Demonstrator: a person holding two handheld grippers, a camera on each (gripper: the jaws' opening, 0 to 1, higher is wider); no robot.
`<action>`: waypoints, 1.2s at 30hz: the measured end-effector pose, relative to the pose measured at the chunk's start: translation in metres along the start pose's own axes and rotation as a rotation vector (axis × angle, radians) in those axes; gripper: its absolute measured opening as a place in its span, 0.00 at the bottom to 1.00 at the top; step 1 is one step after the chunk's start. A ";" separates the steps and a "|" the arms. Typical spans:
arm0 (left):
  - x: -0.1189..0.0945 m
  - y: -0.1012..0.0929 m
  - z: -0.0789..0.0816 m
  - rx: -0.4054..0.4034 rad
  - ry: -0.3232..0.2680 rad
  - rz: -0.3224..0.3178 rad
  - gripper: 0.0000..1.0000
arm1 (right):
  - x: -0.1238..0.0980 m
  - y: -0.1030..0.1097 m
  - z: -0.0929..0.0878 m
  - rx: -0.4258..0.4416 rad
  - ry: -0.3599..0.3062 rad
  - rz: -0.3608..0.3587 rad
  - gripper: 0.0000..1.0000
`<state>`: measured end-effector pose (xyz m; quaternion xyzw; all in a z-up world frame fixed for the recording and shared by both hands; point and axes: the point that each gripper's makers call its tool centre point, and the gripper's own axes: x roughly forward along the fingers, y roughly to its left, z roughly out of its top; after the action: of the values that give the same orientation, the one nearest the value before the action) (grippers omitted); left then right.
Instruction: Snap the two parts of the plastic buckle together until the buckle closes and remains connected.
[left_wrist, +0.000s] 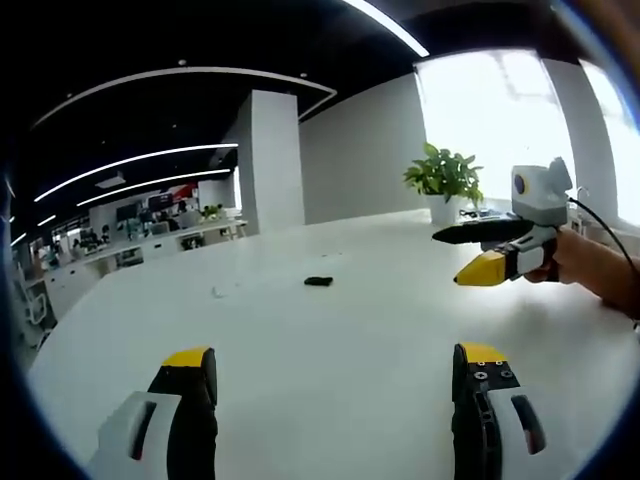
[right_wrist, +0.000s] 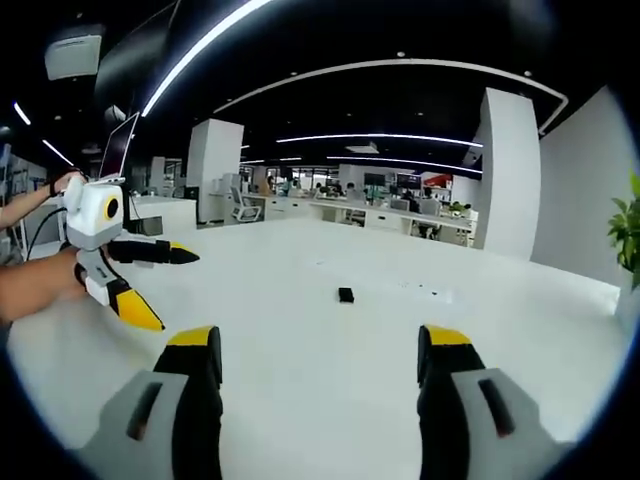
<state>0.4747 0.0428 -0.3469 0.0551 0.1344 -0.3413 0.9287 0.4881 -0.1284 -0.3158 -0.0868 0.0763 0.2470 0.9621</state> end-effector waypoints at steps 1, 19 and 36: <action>-0.001 0.000 0.000 -0.001 -0.002 0.000 1.00 | 0.000 0.001 -0.001 0.000 0.002 0.001 0.80; -0.002 -0.007 0.001 -0.011 0.002 -0.004 1.00 | -0.011 -0.002 -0.011 -0.012 0.020 -0.003 0.80; -0.005 -0.010 -0.004 -0.017 0.009 0.006 1.00 | -0.012 -0.003 -0.020 -0.024 0.036 0.005 0.77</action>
<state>0.4633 0.0391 -0.3493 0.0492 0.1413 -0.3371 0.9295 0.4774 -0.1404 -0.3324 -0.1026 0.0908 0.2487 0.9589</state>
